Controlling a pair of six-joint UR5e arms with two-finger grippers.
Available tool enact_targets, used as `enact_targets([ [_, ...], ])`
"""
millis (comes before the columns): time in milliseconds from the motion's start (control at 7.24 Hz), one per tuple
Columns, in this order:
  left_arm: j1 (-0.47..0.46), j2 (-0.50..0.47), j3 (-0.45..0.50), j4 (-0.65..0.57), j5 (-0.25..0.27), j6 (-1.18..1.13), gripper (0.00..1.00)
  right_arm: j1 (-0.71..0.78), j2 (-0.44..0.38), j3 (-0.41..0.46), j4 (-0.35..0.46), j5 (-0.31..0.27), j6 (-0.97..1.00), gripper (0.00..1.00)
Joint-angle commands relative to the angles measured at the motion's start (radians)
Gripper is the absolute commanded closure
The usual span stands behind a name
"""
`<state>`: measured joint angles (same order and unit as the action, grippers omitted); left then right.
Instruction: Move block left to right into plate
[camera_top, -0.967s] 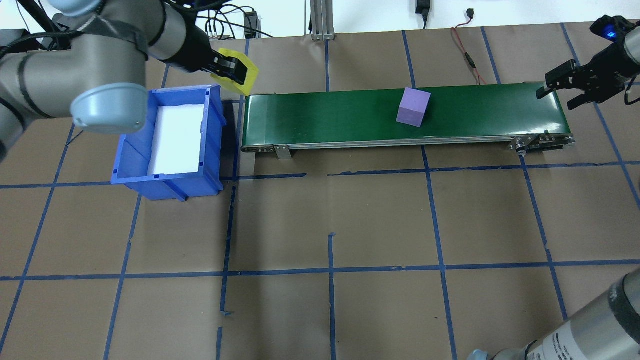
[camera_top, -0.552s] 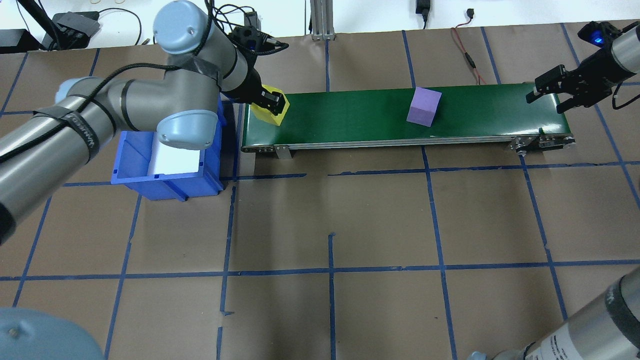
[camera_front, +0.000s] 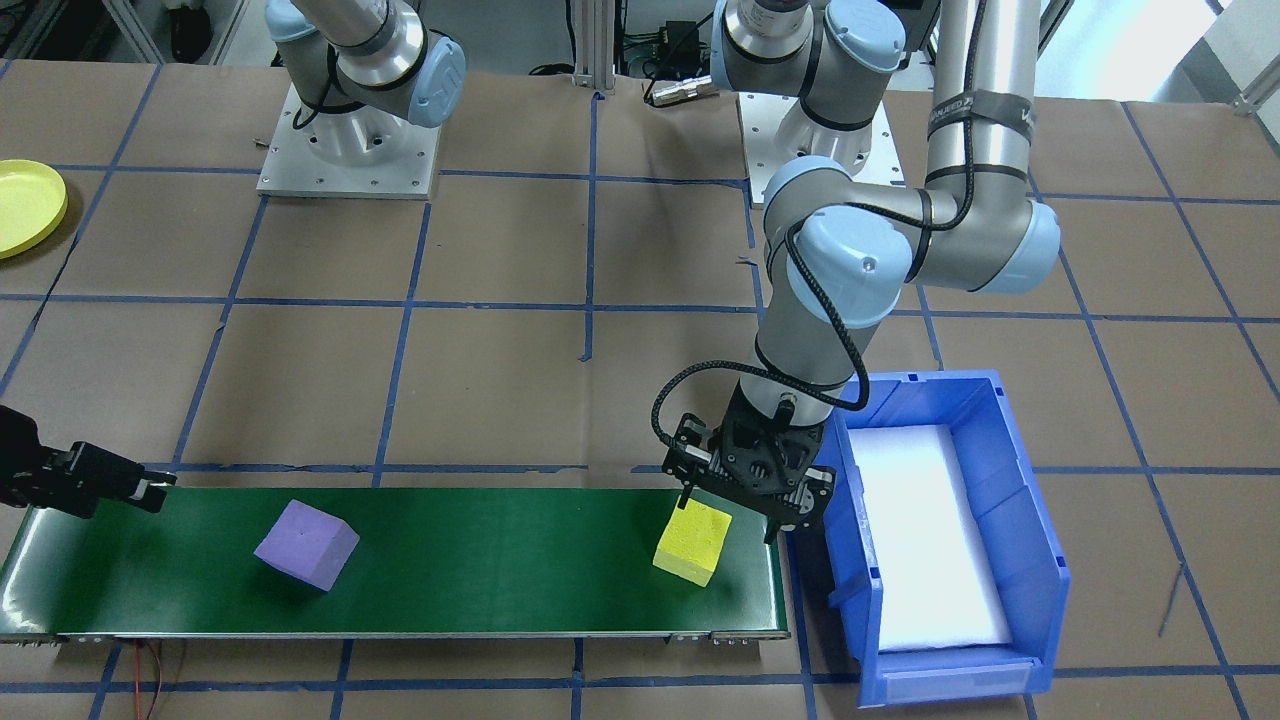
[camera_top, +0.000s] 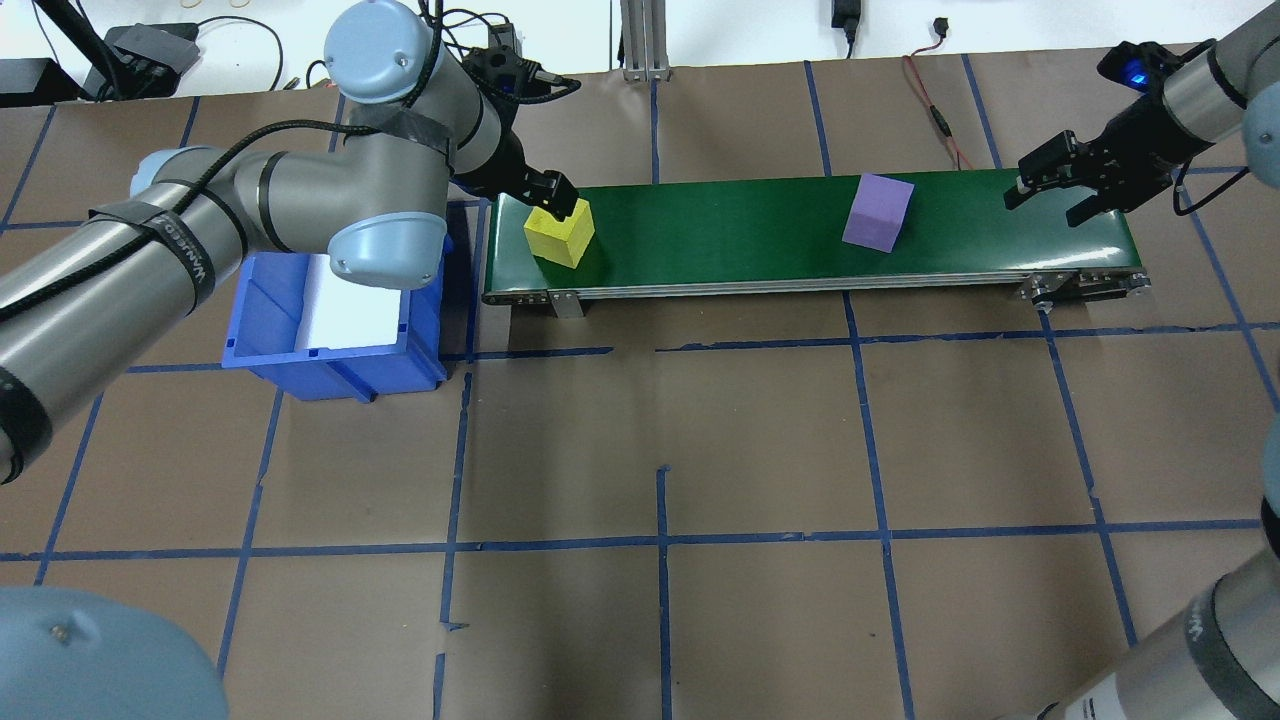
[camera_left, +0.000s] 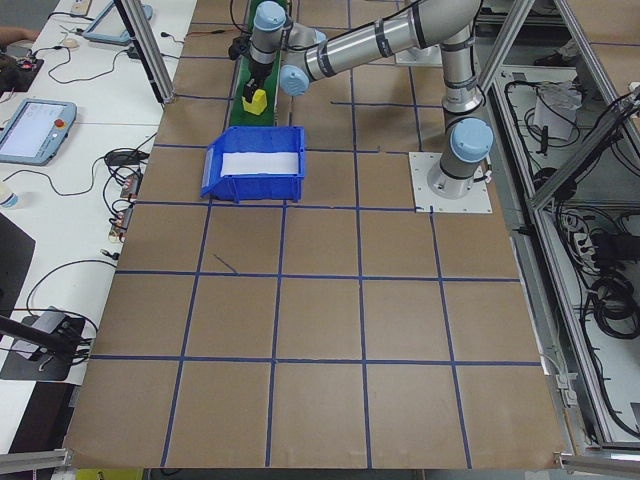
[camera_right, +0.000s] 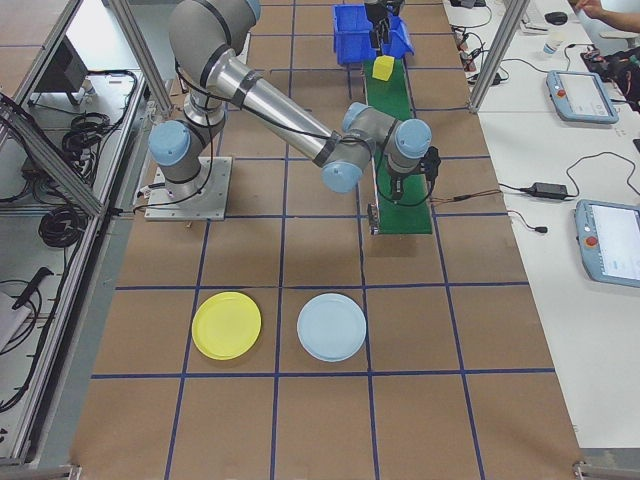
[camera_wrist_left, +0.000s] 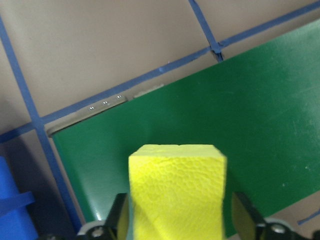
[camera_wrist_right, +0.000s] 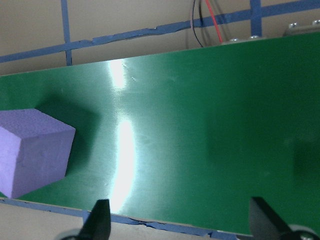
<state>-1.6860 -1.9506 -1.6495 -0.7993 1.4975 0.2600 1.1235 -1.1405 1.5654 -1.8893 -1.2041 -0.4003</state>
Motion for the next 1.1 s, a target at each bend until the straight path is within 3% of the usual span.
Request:
enact_targets([
  [0,0.020,0.067,0.005,-0.142,0.119,-0.005,0.00,0.074,-0.014,0.007,-0.026,-0.002,0.133,0.04],
  [414,0.101,0.356,-0.010,-0.578,0.127,-0.007,0.00,0.110,-0.018,0.008,-0.054,-0.002,0.259,0.02],
  [967,0.095,0.407,-0.007,-0.626,0.107,-0.088,0.00,0.110,0.002,0.002,-0.111,-0.006,0.258,0.01],
])
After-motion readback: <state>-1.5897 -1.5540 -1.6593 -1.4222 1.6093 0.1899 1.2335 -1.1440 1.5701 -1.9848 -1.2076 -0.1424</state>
